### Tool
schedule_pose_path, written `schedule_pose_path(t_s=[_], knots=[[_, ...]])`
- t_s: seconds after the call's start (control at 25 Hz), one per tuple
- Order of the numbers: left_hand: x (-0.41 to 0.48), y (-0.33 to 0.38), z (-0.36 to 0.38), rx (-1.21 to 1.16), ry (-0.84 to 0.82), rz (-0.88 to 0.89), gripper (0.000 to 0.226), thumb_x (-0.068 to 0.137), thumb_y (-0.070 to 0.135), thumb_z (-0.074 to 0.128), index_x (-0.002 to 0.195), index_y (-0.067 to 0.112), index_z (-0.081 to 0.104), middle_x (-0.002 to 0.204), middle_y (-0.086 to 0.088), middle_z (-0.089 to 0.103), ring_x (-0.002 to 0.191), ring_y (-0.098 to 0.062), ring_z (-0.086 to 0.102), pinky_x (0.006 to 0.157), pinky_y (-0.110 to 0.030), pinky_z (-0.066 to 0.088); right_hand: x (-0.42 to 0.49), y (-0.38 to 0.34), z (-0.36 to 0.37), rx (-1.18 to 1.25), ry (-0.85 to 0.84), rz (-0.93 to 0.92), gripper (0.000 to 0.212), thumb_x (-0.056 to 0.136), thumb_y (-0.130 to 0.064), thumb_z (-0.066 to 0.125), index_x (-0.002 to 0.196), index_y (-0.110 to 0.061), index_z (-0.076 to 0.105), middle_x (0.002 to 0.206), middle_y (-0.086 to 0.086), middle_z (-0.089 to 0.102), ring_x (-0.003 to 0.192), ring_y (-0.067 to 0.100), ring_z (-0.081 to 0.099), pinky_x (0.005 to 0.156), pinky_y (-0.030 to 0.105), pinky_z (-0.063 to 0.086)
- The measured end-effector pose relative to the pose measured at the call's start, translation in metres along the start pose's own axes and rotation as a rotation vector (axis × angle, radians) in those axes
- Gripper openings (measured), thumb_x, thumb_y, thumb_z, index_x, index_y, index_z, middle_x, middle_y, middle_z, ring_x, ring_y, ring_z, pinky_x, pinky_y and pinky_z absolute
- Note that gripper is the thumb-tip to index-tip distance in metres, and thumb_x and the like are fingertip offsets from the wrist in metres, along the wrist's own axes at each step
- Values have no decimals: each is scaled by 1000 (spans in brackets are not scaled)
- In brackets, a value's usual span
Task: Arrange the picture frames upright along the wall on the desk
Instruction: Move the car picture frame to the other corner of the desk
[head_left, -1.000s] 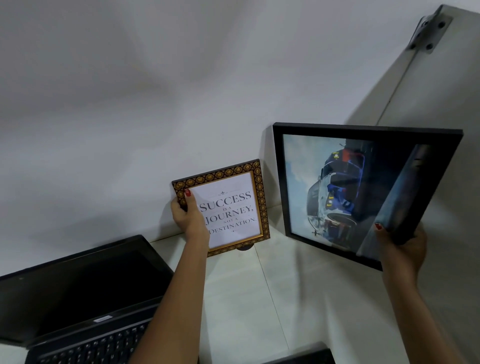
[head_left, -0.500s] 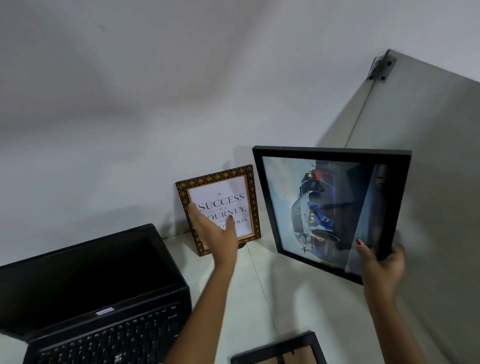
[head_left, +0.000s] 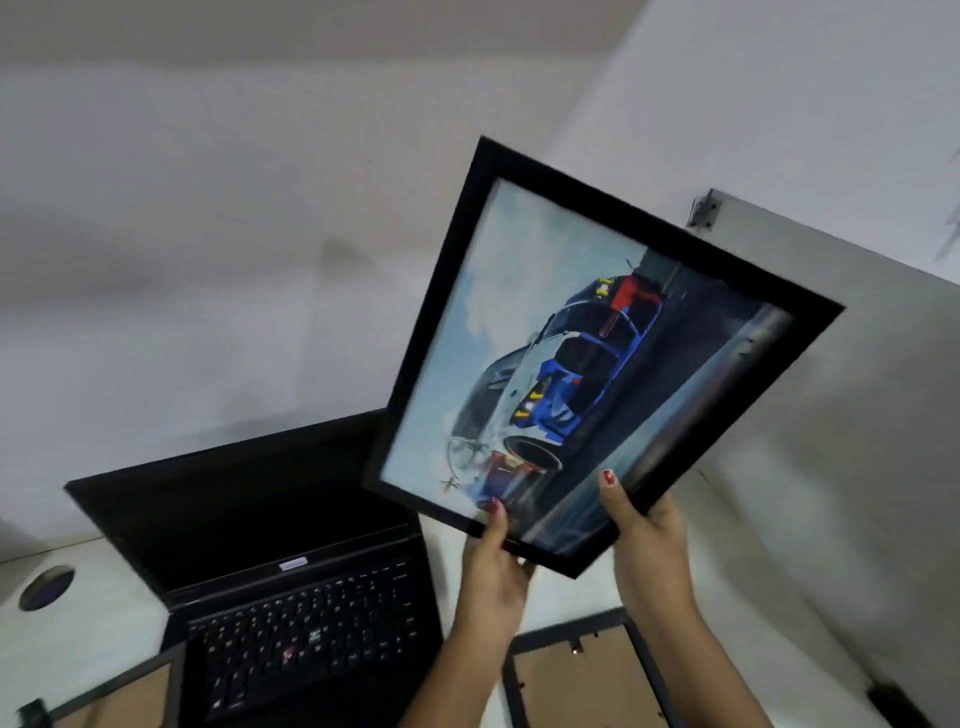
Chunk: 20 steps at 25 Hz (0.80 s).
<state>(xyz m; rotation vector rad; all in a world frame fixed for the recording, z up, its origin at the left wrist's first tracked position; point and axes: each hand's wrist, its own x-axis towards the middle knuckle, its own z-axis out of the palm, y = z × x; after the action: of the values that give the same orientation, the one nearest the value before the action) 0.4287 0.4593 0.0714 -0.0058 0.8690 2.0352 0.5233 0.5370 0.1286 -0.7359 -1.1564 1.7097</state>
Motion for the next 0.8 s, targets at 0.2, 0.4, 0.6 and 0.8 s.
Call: schedule_pose_path(t_s=[0.2, 0.4, 0.6, 0.8], knots=[[-38, 91, -60, -86, 69, 343, 101, 31, 36, 93, 120, 9, 54, 120, -12, 62, 116, -31, 53, 103, -50, 41, -47, -3, 47, -93, -309, 18, 48, 75, -2, 68, 115, -14, 44, 111, 8, 62, 99, 16, 62, 81, 21, 52], [-96, 212, -135, 92, 236, 644, 31, 63, 13, 77, 89, 19, 60, 70, 11, 73, 81, -9, 63, 84, -24, 47, -83, -10, 105, -77, -220, -143, 82, 72, 14, 61, 131, -27, 21, 128, 6, 46, 98, 12, 57, 83, 19, 53], [-163, 320, -233, 337, 384, 776, 24, 66, -1, 68, 79, 14, 54, 58, 12, 70, 63, -3, 65, 66, -14, 55, -156, 9, 195, -253, -199, -243, 95, 63, -18, 74, 137, -35, 17, 148, -6, 24, 134, 7, 28, 113, 40, 26], [-228, 401, -330, 562, 475, 728, 33, 76, -15, 57, 83, 17, 59, 62, 14, 73, 61, -1, 67, 59, -13, 55, -244, 55, 296, -570, -297, -707, 86, 63, -29, 78, 133, -33, 27, 147, 7, 19, 140, 20, 15, 116, 32, 14]])
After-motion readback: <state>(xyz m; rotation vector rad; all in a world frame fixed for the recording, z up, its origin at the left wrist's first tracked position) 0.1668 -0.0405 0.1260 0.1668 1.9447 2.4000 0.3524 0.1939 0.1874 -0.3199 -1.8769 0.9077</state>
